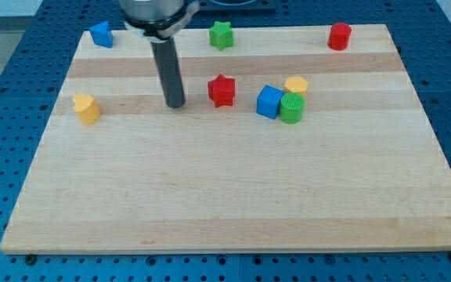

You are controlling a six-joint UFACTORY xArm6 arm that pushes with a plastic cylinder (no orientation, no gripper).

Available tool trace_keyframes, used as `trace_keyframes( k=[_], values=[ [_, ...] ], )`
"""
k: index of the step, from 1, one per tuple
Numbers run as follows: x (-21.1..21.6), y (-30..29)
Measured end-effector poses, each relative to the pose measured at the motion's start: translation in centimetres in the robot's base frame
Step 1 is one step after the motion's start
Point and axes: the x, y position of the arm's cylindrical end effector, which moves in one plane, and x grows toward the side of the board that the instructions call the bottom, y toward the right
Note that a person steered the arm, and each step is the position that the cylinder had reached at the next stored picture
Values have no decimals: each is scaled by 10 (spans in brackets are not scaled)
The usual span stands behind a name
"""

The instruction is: Move the red star to the top of the yellow hexagon

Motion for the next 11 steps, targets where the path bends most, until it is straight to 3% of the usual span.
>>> trace_keyframes(
  k=[3, 5, 9, 11],
  values=[
    [-4, 84],
    [-39, 134],
    [-101, 141],
    [-95, 175]
  ],
)
